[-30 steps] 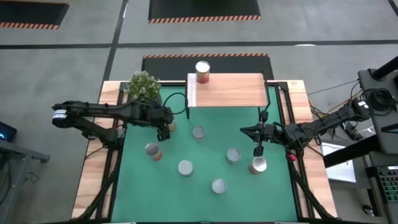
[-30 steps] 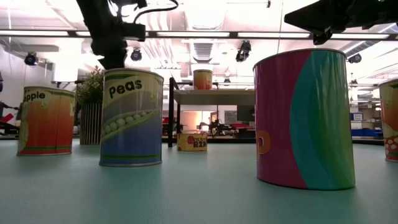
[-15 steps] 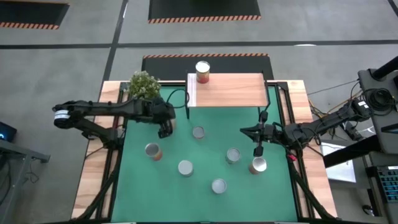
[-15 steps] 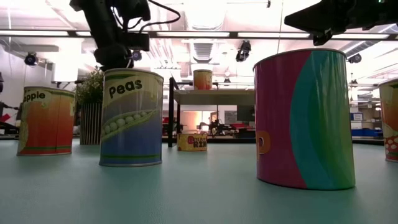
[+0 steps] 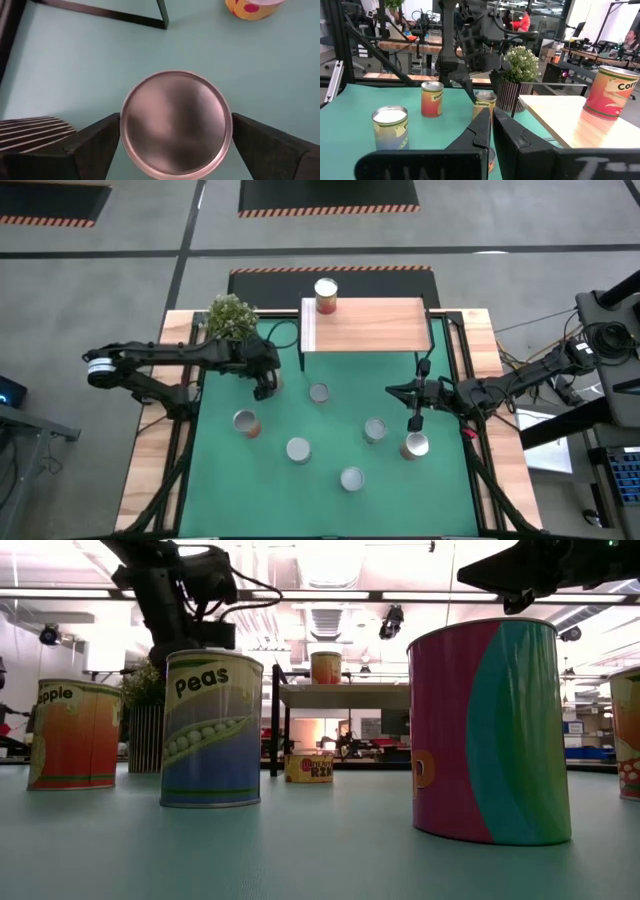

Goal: Pick and place cans onto a shelf
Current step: Put the canned green beans on the shelf

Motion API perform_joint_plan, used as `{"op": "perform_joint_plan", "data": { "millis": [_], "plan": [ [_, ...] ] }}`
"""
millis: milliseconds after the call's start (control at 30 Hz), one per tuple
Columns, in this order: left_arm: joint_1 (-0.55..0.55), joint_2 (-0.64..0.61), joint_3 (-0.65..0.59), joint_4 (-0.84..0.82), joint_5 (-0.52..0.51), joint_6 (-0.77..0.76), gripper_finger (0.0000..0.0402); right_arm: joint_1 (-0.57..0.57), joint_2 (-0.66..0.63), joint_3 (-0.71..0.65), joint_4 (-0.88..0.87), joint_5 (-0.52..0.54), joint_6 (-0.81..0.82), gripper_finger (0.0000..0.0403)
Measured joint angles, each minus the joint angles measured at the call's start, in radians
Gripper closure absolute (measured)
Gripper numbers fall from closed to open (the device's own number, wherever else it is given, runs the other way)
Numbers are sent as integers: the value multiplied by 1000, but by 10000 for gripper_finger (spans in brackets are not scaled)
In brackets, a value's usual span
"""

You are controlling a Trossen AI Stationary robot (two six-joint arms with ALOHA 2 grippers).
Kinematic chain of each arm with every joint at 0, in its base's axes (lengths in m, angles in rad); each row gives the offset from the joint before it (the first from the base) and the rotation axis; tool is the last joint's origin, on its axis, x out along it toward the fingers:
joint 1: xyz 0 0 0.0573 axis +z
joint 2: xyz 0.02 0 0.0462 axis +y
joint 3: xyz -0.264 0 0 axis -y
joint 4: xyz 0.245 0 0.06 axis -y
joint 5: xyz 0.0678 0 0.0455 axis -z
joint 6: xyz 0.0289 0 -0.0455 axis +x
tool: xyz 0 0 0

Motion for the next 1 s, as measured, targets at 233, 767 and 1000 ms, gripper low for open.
{"op": "perform_joint_plan", "data": {
  "millis": [233,767,1000],
  "plan": [
    [-1,0,-40,34,2,-17,74,0,0,0,0,0,0,394],
    [-44,-2,153,-133,10,-58,107,0,0,0,-3,0,18,394],
    [-102,-2,384,-299,13,-119,107,0,0,0,-7,0,23,394]
  ]
}}
